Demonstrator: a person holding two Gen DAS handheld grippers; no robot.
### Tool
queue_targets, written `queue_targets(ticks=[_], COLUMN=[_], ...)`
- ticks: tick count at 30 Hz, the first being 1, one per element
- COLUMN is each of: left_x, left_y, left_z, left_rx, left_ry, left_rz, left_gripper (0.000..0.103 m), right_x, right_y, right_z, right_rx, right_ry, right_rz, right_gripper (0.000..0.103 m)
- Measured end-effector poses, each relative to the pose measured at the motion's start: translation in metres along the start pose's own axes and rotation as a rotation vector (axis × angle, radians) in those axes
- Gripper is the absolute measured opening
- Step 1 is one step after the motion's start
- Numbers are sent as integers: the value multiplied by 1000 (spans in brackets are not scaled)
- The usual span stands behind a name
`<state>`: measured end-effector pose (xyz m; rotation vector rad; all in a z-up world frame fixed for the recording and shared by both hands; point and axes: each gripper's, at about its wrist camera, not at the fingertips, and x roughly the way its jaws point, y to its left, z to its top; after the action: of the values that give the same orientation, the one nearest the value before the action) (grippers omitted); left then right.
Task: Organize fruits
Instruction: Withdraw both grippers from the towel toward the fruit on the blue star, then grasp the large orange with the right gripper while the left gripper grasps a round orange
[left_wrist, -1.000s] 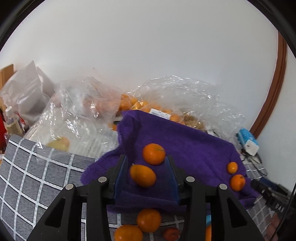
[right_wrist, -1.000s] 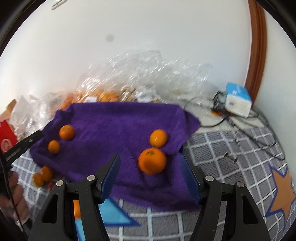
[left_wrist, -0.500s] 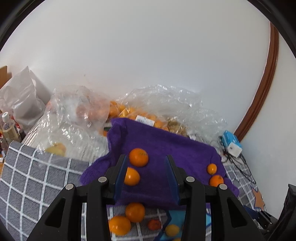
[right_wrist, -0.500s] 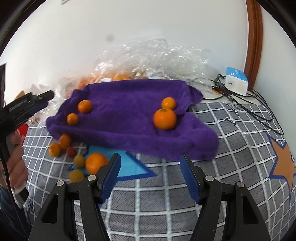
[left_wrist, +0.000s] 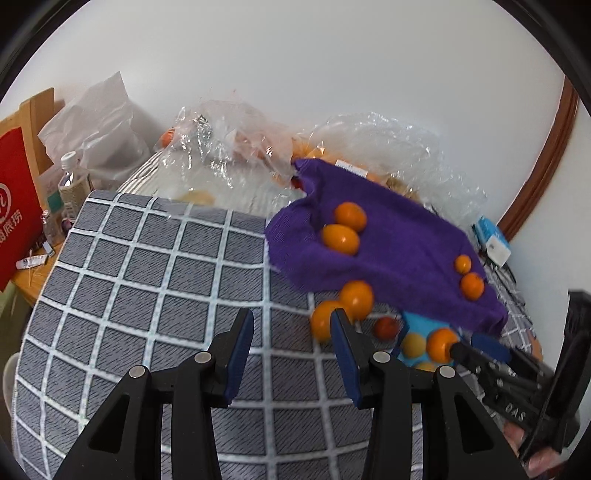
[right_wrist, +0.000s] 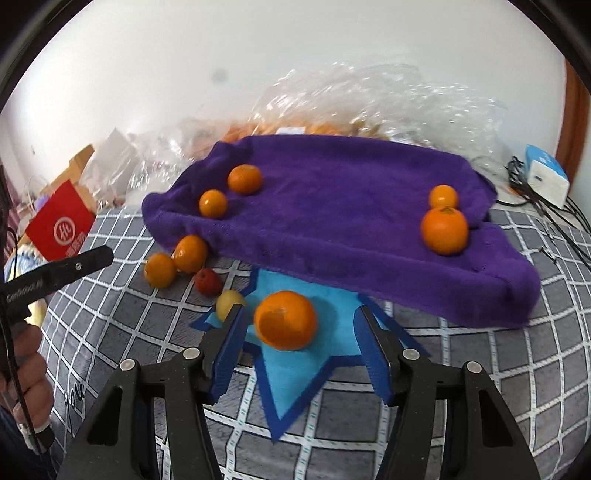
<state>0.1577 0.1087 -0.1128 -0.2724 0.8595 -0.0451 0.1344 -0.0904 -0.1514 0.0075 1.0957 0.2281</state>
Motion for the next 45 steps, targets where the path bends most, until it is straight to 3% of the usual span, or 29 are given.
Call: queue_targets(ticks=[6,10,17,20,24,29,36,45], left_x=[9,25,53,57,47,45,51,53], left_y=[-16,-36,-53,-52,-51,-50,-38,-44], left_z=[1,-3,-10,-11,-12,-18,-18,-20], left_rx=[52,107,153,147,150,165,97,122], left_ry=[52,87,111,110,83,66,62,52], left_rz=[-37,-36,61,66,27,-2,-34,-35], left_gripper=[43,43,43,32,32,32,36,32], right_x=[18,26,8,-8,-19,-9,-4,-5], right_y=[1,0,-12,-29,-65,-92,-94,-88], right_z=[-1,-3,-6,-11,-17,-24,-26,-28], right_rx=[-18,-14,-4,-11,1,83,90,51], right_ry=[46,81,39,10,6,34,14,11], right_rz=[-1,38,-2,-62,-135,-110,-90,-131], right_gripper=[53,41,40,40,40,40,41,41])
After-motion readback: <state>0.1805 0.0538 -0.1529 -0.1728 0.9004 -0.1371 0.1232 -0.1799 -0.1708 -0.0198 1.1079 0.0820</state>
